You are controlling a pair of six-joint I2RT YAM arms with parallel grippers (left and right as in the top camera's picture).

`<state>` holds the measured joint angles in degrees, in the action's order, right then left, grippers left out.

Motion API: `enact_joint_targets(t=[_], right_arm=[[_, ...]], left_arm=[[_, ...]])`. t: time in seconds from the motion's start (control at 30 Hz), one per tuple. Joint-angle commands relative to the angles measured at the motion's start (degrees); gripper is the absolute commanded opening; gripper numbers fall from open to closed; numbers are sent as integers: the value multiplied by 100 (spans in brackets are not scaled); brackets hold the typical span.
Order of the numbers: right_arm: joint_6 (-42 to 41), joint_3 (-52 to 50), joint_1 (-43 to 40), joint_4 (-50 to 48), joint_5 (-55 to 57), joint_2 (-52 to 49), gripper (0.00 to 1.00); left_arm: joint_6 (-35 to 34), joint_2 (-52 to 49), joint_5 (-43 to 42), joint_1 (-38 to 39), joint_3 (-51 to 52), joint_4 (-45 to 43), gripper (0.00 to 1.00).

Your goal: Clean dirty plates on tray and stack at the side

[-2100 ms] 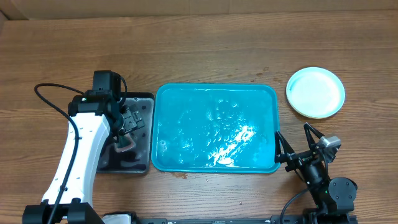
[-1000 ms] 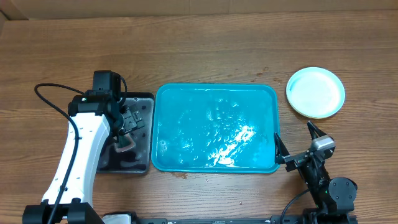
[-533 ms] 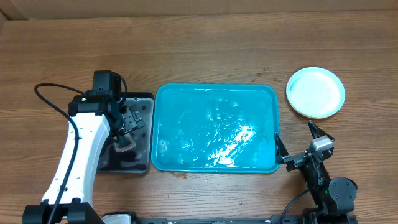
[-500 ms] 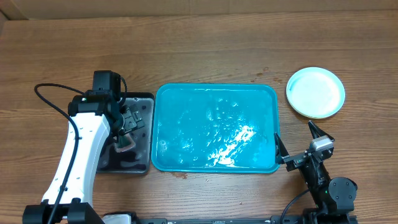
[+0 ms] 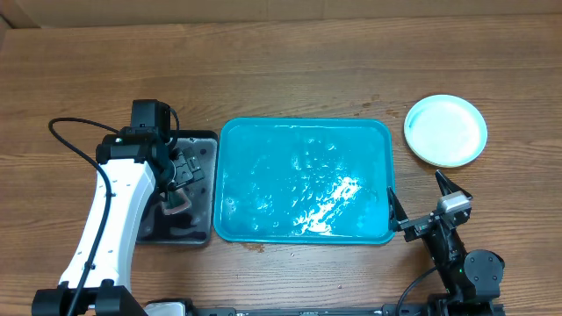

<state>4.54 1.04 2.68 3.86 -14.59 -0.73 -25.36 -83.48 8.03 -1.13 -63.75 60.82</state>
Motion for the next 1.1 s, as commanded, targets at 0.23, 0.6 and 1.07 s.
enact_joint_targets(t=[0.23,0.6,1.07], right_arm=[[22,-59,20,-31,55,57,99],[22,-59,20,-31,52,57,100],[22,-59,20,-31,55,57,100]], left_arm=[[-37,212,227,50,-9,2,100],[688,1910,107,59,-9,-636,99],[3722,4249,-2098,61,192,-1729,100]])
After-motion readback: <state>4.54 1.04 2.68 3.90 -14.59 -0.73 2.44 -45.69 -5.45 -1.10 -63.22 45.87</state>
